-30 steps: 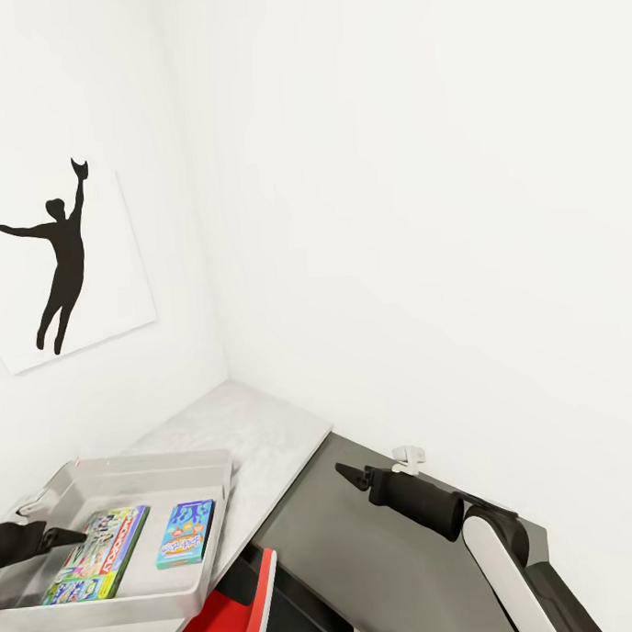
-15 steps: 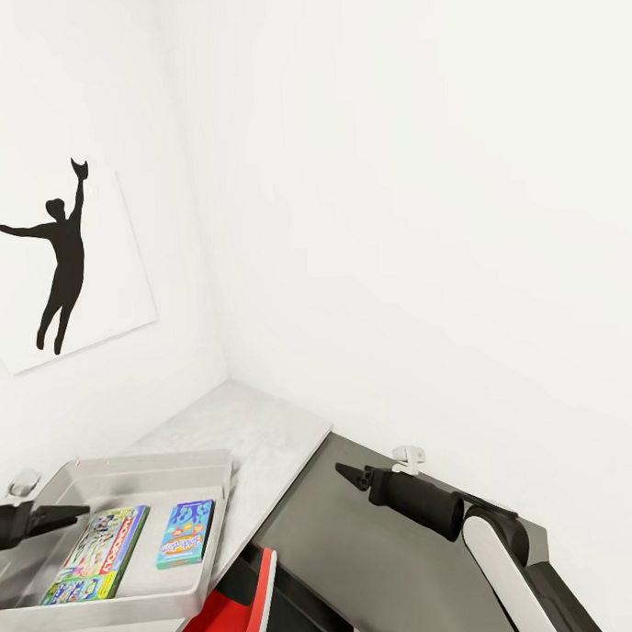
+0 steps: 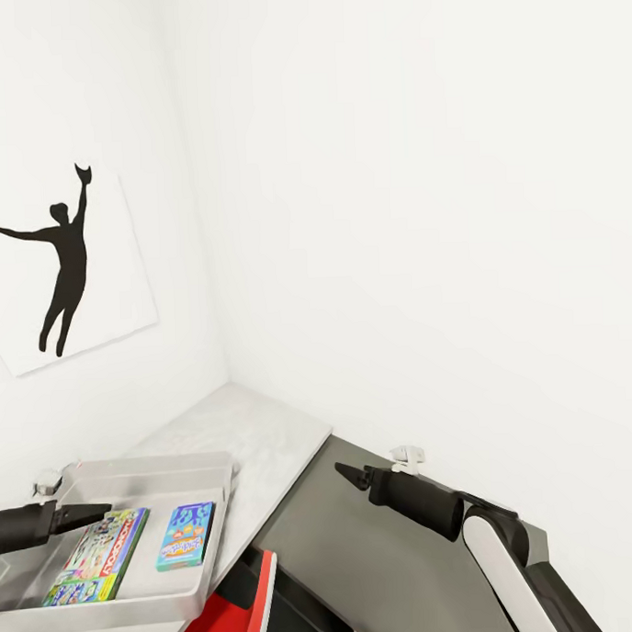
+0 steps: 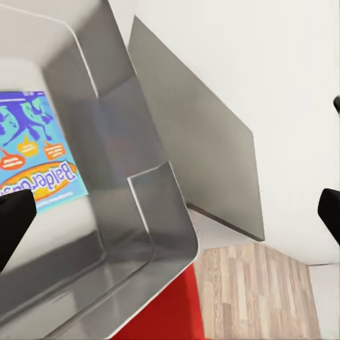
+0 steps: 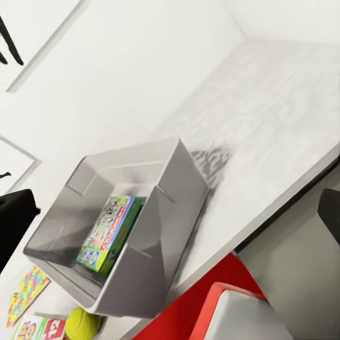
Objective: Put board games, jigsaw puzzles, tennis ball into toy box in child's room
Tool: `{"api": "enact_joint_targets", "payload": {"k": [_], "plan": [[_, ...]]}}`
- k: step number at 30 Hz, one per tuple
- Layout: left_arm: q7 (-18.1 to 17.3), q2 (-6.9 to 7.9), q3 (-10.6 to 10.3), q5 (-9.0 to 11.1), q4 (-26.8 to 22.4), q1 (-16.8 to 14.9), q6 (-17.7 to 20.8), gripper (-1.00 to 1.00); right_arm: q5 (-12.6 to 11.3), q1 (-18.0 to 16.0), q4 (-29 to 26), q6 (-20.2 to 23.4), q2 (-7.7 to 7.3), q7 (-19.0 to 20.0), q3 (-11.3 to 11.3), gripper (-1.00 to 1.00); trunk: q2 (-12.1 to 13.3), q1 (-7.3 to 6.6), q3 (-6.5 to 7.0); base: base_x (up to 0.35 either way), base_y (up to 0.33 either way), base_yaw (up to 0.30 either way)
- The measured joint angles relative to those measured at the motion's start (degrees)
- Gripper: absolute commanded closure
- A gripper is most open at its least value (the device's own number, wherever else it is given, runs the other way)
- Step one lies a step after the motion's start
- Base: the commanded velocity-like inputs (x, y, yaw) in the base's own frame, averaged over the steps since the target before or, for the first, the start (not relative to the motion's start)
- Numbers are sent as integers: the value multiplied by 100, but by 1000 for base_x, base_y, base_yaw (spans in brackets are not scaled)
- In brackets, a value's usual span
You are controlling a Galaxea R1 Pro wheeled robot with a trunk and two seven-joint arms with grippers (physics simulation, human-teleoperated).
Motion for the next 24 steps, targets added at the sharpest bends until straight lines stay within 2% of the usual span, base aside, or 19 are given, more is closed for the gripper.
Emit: {"api": "enact_joint_targets", "payload": {"k": [3, 7, 24], "plan": [[0, -152, 0, 2, 1, 0, -3, -100, 0, 0, -1, 0, 0, 1, 4, -100, 0, 0, 26, 0, 0, 0], [0, -247, 5, 2, 2, -1, -5, -100, 0, 0, -1, 0, 0, 2, 6, -100, 0, 0, 62, 0, 0, 0], [0, -320, 25, 3, -7, -1, 90, -100, 55, 0, -1, 0, 8, -7, 7, -100, 0, 0, 133, 0, 0, 0]]}}
